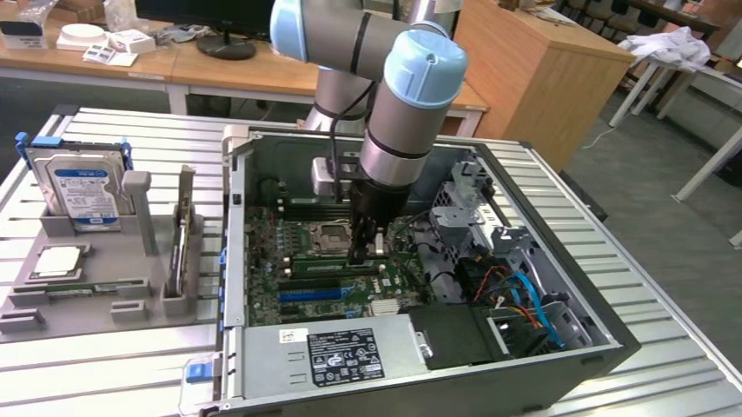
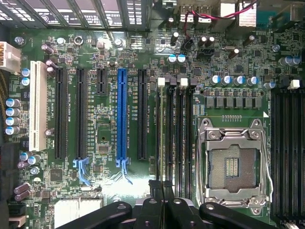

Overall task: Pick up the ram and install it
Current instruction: 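Insert the ram into the slot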

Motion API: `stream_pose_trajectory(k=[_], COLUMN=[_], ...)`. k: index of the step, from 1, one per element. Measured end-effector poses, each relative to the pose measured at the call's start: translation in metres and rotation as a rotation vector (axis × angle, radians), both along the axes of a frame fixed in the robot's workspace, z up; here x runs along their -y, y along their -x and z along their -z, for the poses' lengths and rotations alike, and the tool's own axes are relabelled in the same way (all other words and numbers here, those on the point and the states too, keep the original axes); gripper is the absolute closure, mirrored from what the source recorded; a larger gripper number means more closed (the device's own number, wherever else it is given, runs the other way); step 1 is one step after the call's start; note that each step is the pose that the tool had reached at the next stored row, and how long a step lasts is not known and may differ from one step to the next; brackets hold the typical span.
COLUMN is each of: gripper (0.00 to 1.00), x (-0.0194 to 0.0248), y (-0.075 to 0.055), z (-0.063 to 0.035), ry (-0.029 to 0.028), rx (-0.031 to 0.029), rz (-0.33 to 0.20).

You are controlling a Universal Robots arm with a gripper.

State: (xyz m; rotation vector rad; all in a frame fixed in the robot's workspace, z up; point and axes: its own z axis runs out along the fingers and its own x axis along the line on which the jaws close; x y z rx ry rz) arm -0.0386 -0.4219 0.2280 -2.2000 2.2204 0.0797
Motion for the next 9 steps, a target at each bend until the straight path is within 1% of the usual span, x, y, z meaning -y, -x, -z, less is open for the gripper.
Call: stream_pose_trajectory(k=[6,7,8,9], gripper=[0.87,0.82,0.82,0.76], x=[-0.0001,-0.0001,-0.0001,-0.0001], y=[0.0,0.0,0.0,0.0], z=[0.0002,0.0002,0.0002,0.0002], ry=[-0.0004,-0.0004,-0.0004,-0.0004], rx=[0.0002,0.0002,0.0002,0.0002], rz=[0.0,0.0,0.0,0.0])
